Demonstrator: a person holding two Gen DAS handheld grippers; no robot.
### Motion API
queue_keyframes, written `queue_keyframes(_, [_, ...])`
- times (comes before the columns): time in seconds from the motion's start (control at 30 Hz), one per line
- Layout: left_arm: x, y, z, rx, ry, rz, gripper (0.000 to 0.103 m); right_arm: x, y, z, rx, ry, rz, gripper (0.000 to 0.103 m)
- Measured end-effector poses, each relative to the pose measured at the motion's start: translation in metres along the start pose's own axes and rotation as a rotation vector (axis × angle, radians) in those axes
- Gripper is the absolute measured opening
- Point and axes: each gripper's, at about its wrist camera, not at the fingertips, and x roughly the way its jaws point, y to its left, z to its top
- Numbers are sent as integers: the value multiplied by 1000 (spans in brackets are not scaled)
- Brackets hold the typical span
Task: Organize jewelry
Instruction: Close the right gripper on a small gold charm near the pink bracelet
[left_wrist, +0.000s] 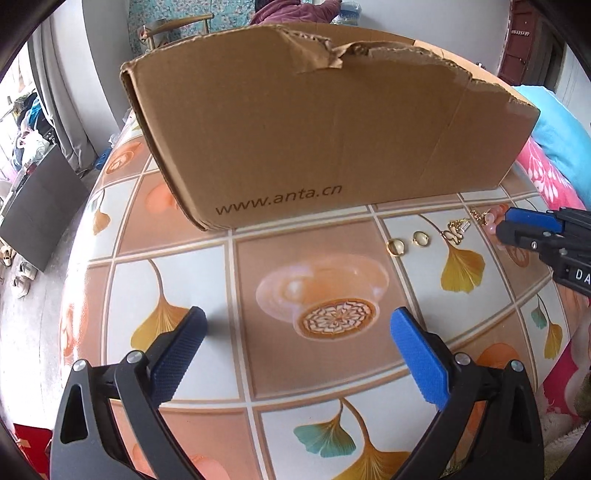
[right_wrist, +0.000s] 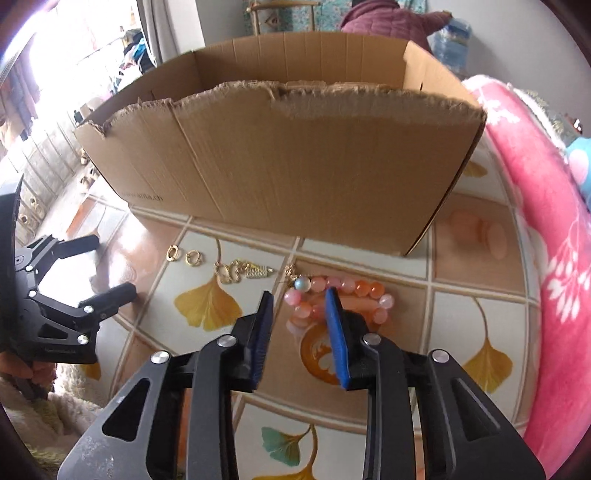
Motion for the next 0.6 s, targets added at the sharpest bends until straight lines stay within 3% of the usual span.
queue_keyframes(0.33, [-1,0,-2,7,-28,-1,98,-23,-36,-30,121,98,-85,19])
queue_keyframes(0.5, [-1,0,-2,10,-28,-2,98,-46,-37,-29,140,35,-36,19])
queue_keyframes(0.53, [-1,-1,-2,10,-28,-2,98,-47,-31,-25,122,16,-32,21])
queue_keyframes(0.6, [-1,-1,-2,10,-28,-2,98,-48,-16,-13,75,-15,-30,34])
